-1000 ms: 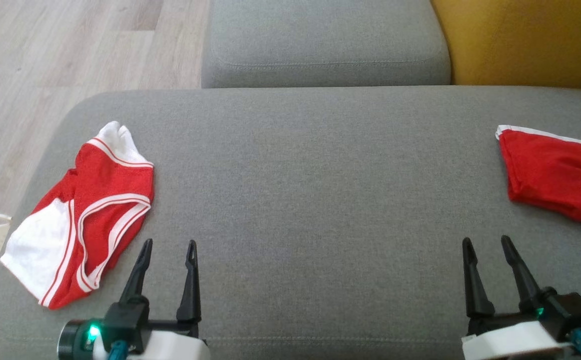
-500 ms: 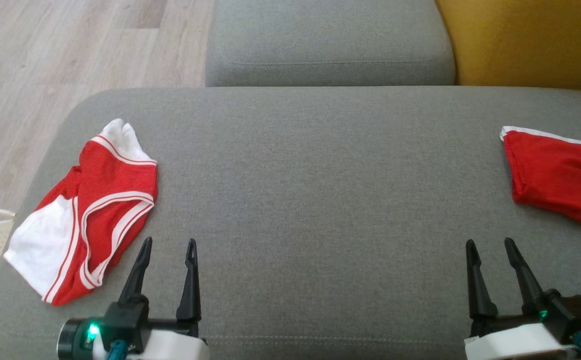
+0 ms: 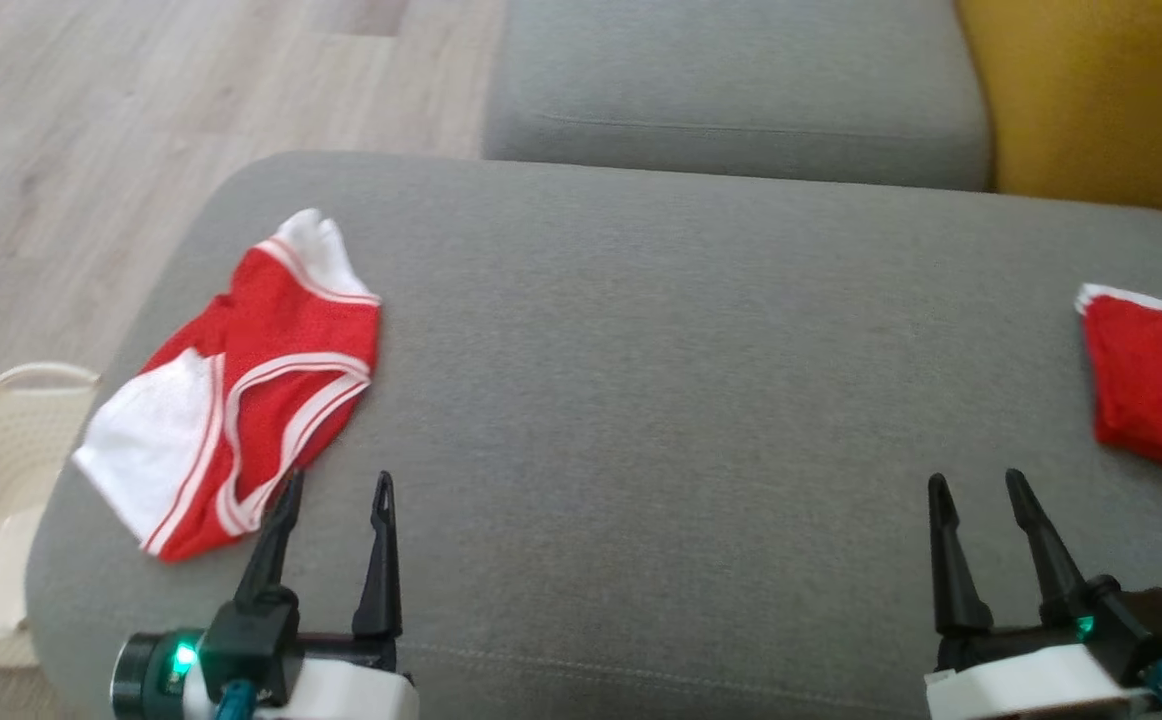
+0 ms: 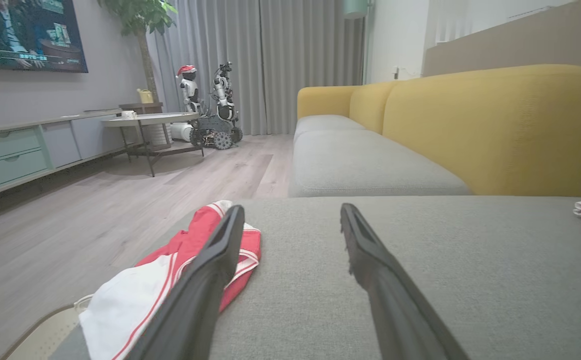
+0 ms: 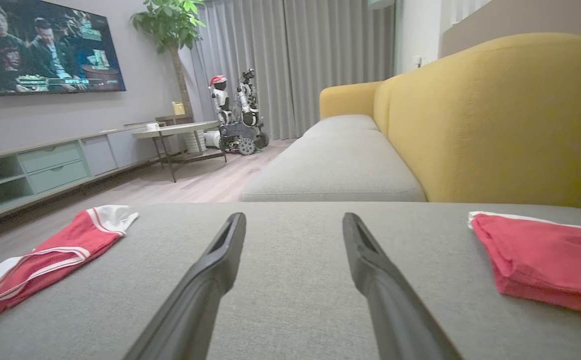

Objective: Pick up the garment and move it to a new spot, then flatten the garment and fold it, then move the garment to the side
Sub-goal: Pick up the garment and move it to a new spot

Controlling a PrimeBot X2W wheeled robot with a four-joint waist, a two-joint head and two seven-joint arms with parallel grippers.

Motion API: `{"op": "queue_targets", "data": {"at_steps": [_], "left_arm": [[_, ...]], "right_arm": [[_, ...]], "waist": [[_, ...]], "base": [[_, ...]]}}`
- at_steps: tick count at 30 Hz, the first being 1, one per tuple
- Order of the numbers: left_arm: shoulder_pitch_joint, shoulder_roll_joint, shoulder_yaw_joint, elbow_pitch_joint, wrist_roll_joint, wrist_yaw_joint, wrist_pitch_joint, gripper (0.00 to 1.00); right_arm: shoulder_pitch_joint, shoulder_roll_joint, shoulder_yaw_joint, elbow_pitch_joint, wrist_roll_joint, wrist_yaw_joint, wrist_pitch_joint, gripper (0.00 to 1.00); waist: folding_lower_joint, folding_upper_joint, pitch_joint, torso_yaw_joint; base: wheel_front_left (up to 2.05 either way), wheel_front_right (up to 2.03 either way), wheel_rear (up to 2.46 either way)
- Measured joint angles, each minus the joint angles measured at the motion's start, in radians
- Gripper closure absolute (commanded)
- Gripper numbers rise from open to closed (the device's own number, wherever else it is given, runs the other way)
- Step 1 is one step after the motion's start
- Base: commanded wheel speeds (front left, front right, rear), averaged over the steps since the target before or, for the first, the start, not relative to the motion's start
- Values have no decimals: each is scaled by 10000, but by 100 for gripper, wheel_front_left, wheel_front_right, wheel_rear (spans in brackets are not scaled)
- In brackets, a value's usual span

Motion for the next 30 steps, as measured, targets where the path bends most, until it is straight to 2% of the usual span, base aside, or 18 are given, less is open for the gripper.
{"op": "queue_targets", "data": {"at_steps": [23, 30], "left_arm": [[106, 86, 253, -545, 92, 81, 0, 0], [33, 194, 274, -550, 92, -13, 0, 0]], "right_arm": [[3, 4, 334, -2, 568, 0, 0, 0], [1, 6, 351, -12, 656, 0, 0, 0]], "waist": [[0, 0, 31, 2909], [0, 0, 327, 3130]], "base": [[0, 0, 0], [0, 0, 0]]}}
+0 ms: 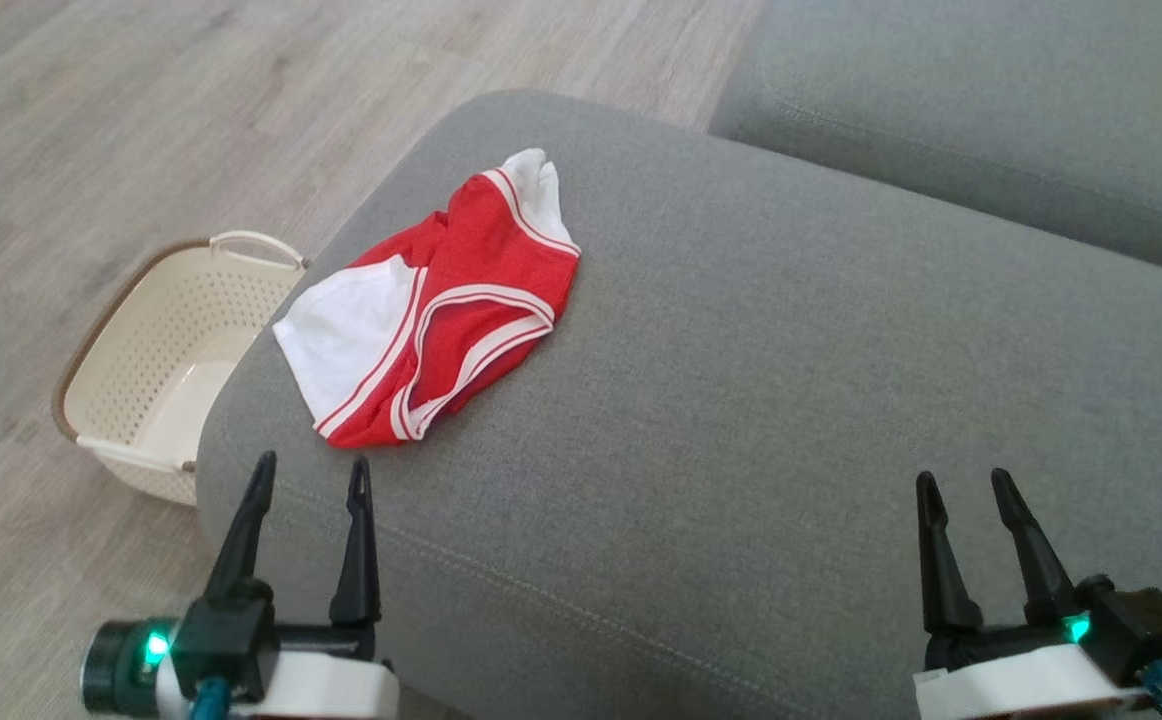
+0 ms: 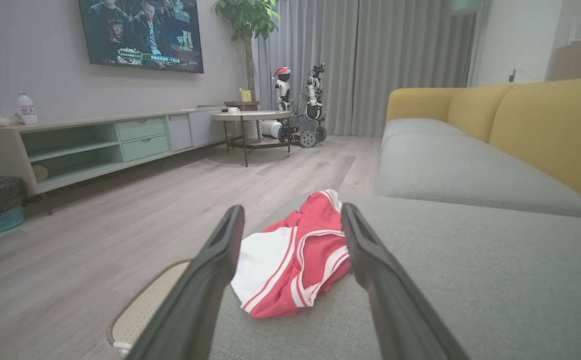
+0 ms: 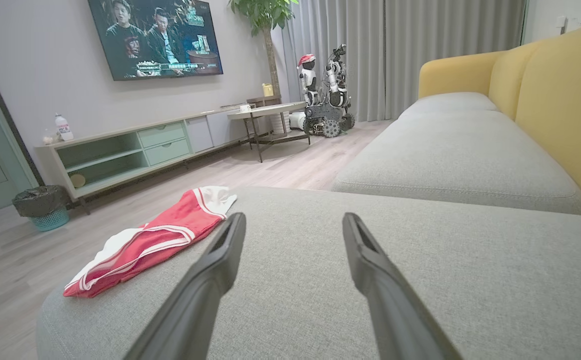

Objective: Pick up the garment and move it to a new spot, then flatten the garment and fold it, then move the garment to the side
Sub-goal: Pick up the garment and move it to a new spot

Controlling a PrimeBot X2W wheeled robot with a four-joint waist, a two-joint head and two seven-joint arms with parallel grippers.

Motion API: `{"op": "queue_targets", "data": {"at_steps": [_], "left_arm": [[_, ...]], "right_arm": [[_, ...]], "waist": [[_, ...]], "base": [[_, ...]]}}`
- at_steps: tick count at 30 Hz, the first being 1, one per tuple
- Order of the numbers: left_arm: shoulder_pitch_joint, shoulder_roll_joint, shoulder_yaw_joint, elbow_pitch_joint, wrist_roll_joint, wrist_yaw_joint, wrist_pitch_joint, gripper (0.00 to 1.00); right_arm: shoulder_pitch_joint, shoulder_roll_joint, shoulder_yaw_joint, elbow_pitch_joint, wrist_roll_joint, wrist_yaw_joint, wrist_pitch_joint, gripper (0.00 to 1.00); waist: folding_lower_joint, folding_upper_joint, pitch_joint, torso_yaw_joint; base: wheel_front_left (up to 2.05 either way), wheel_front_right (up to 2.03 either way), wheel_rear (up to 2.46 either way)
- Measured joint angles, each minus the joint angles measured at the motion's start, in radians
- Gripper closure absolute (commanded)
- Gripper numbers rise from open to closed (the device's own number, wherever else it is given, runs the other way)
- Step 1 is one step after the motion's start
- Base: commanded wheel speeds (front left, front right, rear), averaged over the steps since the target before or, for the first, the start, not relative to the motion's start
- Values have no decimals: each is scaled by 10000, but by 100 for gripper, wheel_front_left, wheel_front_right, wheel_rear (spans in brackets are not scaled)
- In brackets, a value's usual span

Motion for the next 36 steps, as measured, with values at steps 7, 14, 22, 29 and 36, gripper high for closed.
{"op": "queue_targets", "data": {"at_steps": [7, 14, 22, 29, 36], "left_arm": [[-2160, 238, 105, 272, -2, -360, 0, 0], [-5276, 437, 552, 1620, -240, -1024, -4, 0], [-8124, 566, 711, 6103, -1227, -2128, 1135, 0], [-10162, 571, 500, 8968, -1801, -2516, 2079, 0], [-10459, 600, 374, 10949, -2203, -2554, 2261, 0]], "right_arm": [[-364, -12, 10, -71, -625, 0, 0, 0], [-1461, -669, 4, -320, -848, 0, 0, 0], [-2394, -1340, 171, -610, -849, 0, -2, 0], [-2813, -1818, 301, -713, -846, 0, -2, 0], [-3172, -1946, 274, -840, -844, 0, -4, 0]], "waist": [[0, 0, 978, -176], [2, 0, 2356, -549], [3, 0, 3780, -1142], [4, -1, 4767, -1579], [3, -1, 5265, -1971]], "base": [[0, 0, 0], [0, 0, 0], [0, 0, 0], [0, 0, 0], [0, 0, 0]]}}
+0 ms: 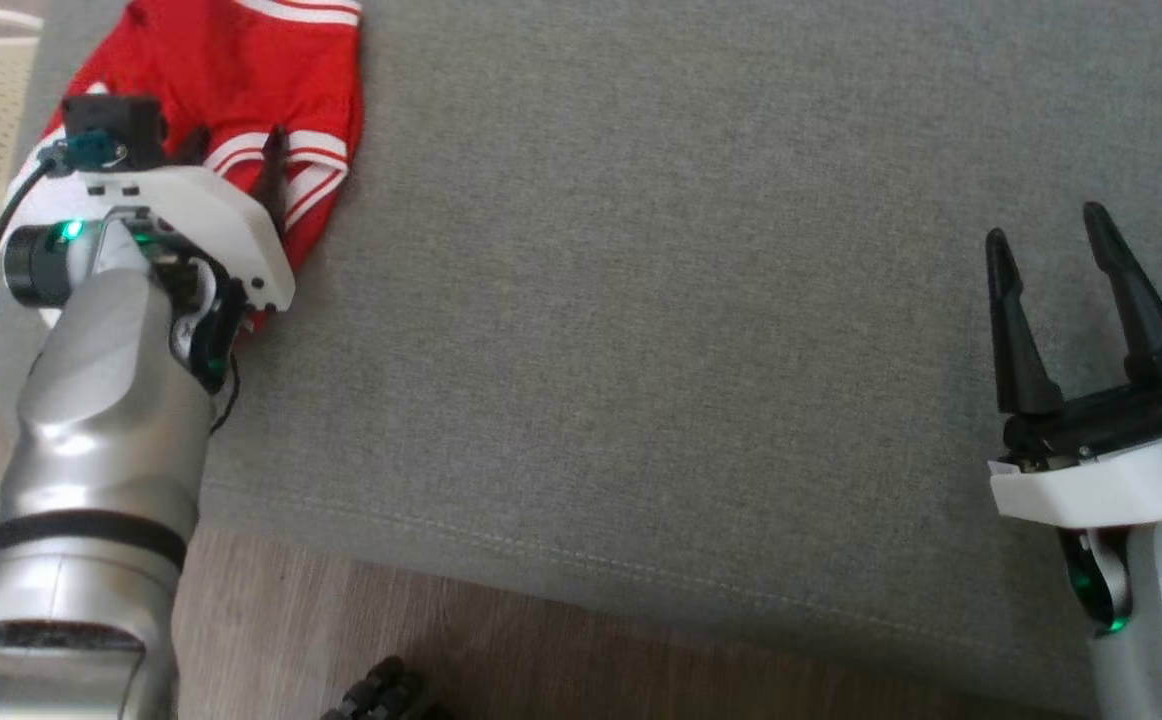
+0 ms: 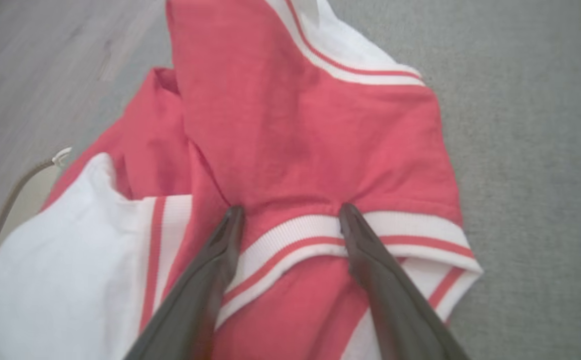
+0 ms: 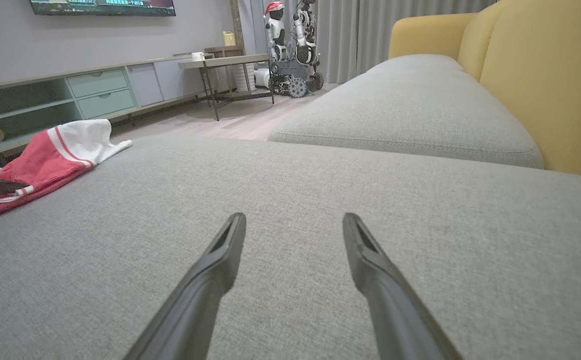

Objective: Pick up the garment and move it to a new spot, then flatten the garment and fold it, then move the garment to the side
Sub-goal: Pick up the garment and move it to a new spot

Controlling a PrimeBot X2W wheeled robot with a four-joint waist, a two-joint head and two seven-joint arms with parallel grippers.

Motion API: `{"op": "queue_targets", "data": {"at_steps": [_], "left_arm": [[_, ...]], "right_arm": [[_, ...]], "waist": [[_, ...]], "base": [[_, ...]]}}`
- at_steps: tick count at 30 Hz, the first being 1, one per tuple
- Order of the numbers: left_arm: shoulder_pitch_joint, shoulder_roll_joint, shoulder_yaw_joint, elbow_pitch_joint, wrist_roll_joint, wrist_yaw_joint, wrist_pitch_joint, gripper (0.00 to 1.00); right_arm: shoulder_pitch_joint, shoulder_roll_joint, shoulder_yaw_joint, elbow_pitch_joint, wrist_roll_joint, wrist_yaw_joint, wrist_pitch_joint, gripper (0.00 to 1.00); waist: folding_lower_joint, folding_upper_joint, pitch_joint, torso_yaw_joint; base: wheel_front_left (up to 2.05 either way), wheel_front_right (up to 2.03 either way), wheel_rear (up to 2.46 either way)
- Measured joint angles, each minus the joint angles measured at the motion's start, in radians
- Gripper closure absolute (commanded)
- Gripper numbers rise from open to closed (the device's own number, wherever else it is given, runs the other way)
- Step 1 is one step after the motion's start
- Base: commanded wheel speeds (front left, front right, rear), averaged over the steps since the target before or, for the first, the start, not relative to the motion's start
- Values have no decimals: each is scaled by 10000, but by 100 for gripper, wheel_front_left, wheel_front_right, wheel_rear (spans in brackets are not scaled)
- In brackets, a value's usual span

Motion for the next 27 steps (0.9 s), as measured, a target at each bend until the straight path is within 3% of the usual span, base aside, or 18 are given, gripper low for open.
{"op": "queue_targets", "data": {"at_steps": [5, 6, 7, 17, 22, 27], "left_arm": [[-770, 33, -245, 836, -236, 2, 40, 0], [-902, 35, -353, 940, -316, 4, 40, 58], [-989, 38, -424, 1018, -393, 4, 23, 100], [-665, 240, -1277, 1177, -1055, -2, -1837, 100], [-519, 731, -1553, 251, -711, -4, -2157, 100], [33, 798, -1739, -1310, -508, 2, -2190, 100]], "right_arm": [[-78, -73, 19, -44, -2, 0, -38, 0], [-144, -71, 29, -44, 0, 0, -40, 0], [-209, -71, 38, -44, 0, 0, -40, 0], [-395, 324, 192, 236, 61, 0, -40, 0], [-283, 757, 238, 433, 205, 0, -40, 0], [-15, 1181, 224, 516, 401, 0, -40, 0]], "waist": [[-2, 0, 378, -177], [-2, 0, 429, -207], [-2, 0, 469, -238], [-2, 0, -110, -502], [-3, 0, -888, -689], [-3, 0, -1747, -1051]], "base": [[0, 0, 0], [0, 0, 0], [0, 0, 0], [0, 0, 0], [0, 0, 0], [0, 0, 0]]}}
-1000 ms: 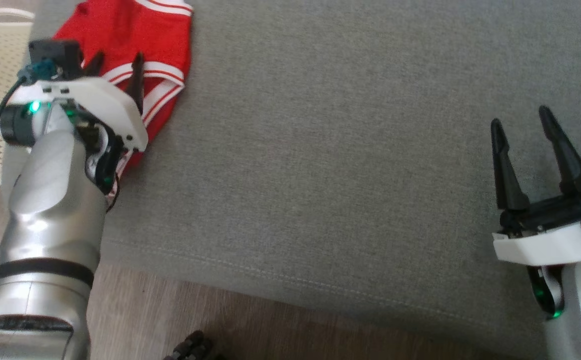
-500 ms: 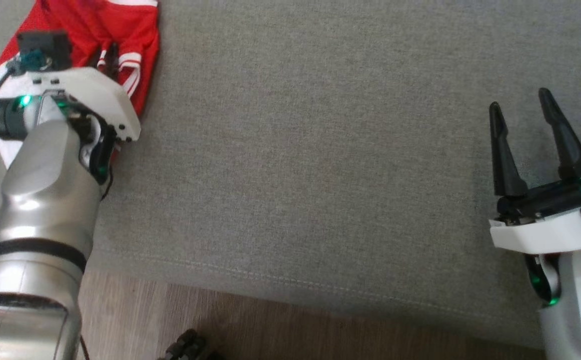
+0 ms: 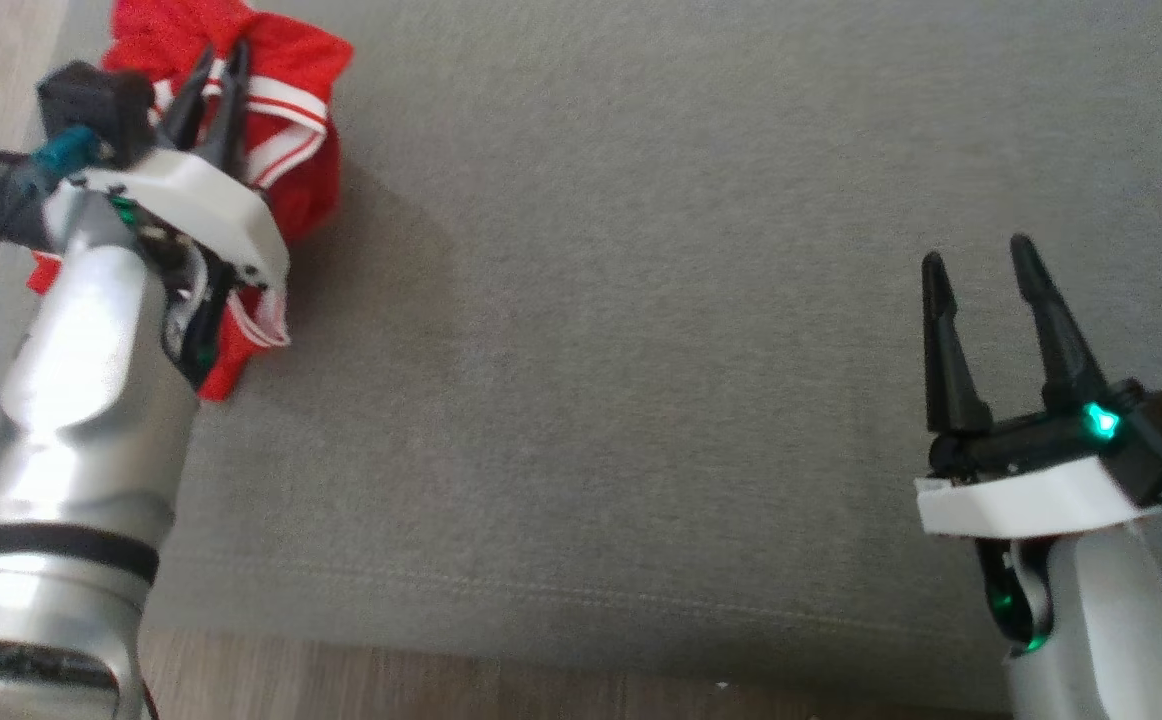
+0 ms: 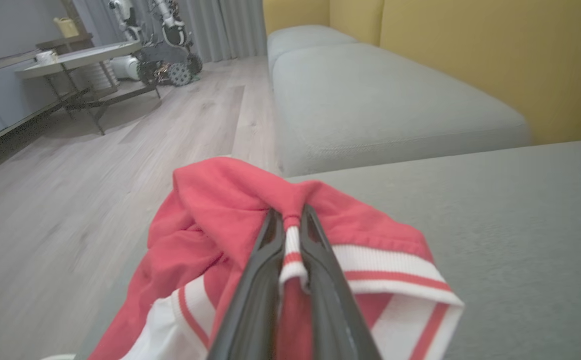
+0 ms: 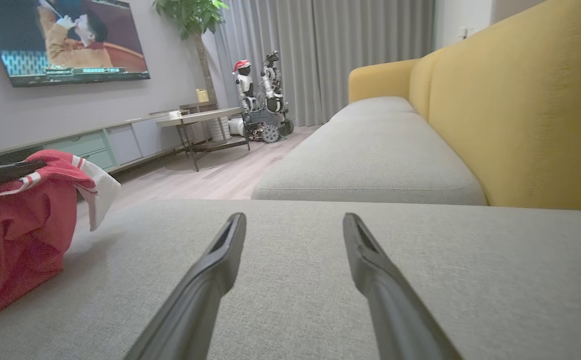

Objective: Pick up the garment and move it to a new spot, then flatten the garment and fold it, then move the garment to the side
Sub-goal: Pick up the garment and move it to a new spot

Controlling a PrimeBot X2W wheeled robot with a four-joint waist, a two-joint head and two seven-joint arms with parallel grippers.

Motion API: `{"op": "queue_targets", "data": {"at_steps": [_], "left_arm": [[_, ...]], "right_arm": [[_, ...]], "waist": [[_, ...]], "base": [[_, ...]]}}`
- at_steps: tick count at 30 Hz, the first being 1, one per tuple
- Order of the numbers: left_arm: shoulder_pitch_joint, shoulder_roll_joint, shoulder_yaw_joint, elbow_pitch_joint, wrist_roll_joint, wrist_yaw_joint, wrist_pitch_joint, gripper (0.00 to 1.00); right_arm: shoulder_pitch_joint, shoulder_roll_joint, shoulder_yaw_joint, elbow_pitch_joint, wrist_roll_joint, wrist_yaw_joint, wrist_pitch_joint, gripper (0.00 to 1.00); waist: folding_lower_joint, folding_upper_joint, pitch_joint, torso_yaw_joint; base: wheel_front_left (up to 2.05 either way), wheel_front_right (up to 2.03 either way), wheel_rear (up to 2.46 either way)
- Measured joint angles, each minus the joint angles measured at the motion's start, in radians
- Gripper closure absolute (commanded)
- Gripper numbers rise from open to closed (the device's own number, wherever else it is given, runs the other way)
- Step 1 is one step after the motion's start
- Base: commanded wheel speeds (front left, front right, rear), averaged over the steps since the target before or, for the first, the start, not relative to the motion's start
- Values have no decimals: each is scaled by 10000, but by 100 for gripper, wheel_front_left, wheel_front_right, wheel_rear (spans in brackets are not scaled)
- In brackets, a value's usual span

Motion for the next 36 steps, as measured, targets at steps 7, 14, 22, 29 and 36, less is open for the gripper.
{"op": "queue_targets", "data": {"at_steps": [7, 14, 22, 29, 36], "left_arm": [[929, 29, -508, -1879, 67, 0, 282, 100], [966, -314, -1099, -3653, 52, 0, 1273, 100], [800, -1035, -2098, -3820, 424, 29, 1776, 100], [236, -1576, -3028, -2079, 968, 111, 1471, 100], [-246, -1741, -3400, -508, 1007, 291, 479, 0]], "right_arm": [[207, 460, 8, -69, 251, 0, 0, 0], [207, 602, -33, -378, 263, 0, 0, 0], [89, 663, 54, -742, 972, 0, 0, 0], [-64, 681, 123, -855, 1160, 0, 0, 0], [-440, 688, 190, -938, 1250, 0, 0, 0]], "waist": [[0, 0, -687, -1161], [0, 0, -846, -2653], [0, 0, -491, -4230], [0, 0, 370, -4932], [1, 0, 983, -5132]], "base": [[0, 0, 0], [0, 0, 0], [0, 0, 0], [0, 0, 0], [0, 0, 0]]}}
